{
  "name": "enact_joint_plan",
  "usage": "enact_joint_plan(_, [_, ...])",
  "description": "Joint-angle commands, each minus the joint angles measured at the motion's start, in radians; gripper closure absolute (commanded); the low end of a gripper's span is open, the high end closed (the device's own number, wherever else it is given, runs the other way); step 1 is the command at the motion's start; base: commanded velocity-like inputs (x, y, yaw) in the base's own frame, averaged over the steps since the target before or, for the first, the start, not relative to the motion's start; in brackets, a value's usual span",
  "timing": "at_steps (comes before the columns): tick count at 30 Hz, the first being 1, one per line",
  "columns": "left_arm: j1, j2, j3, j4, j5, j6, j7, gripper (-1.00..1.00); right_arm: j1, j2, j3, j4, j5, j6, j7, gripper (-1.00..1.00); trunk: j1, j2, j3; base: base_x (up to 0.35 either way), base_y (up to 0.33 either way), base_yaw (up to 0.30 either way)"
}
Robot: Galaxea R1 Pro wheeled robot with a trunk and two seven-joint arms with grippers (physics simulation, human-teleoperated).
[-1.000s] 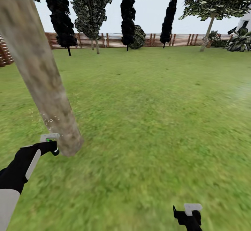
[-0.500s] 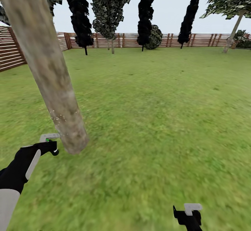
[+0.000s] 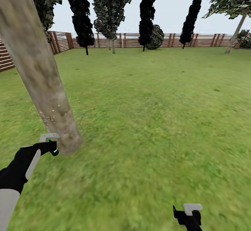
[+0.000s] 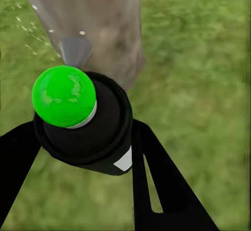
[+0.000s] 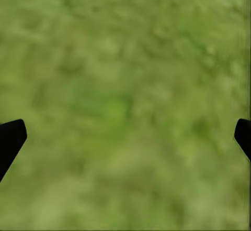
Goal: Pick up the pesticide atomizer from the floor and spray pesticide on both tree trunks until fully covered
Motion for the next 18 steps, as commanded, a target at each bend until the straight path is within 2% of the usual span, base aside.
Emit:
enact_joint_plan(1, [-0.001,0.0,0.002,-0.001,0.006,0.006,-0.002,1.0,-0.001,0.0,-0.005,0.001,0.011,-0.003,-0.004,-1.0,0.0,0.0,-0.001,0.084,-0.265,0.235])
enact_joint_plan(6, [0.0,-0.001,0.003,0.001,0.007,0.006,0.002,1.0,-0.001,0.0,-0.005,0.001,0.011,-0.003,-0.004,-1.0,0.0,0.0,-0.001,0.084,-0.266,0.271])
enact_joint_plan(8, [0.001,-0.002,0.002,0.01,0.012,0.005,0.046,1.0,-0.001,0.0,-0.005,0.001,0.011,-0.003,-0.004,-1.0,0.0,0.0,-0.001,0.083,-0.266,0.276])
enact_joint_plan(10, [0.001,-0.003,0.002,0.016,0.013,0.005,0.059,1.0,-0.001,0.0,-0.005,0.001,0.011,-0.003,-0.004,-1.0,0.0,0.0,-0.001,0.082,-0.266,0.276])
enact_joint_plan(14, [0.001,-0.029,0.002,0.074,0.011,-0.005,0.063,1.0,-0.001,0.0,-0.005,0.001,0.011,-0.003,-0.004,-1.0,0.0,0.0,-0.001,0.081,-0.266,0.277])
enact_joint_plan(18, [0.001,-0.033,0.002,0.112,0.01,-0.011,0.063,1.0,-0.001,0.0,-0.005,0.001,0.011,-0.003,-0.004,-1.0,0.0,0.0,-0.001,0.081,-0.267,0.27])
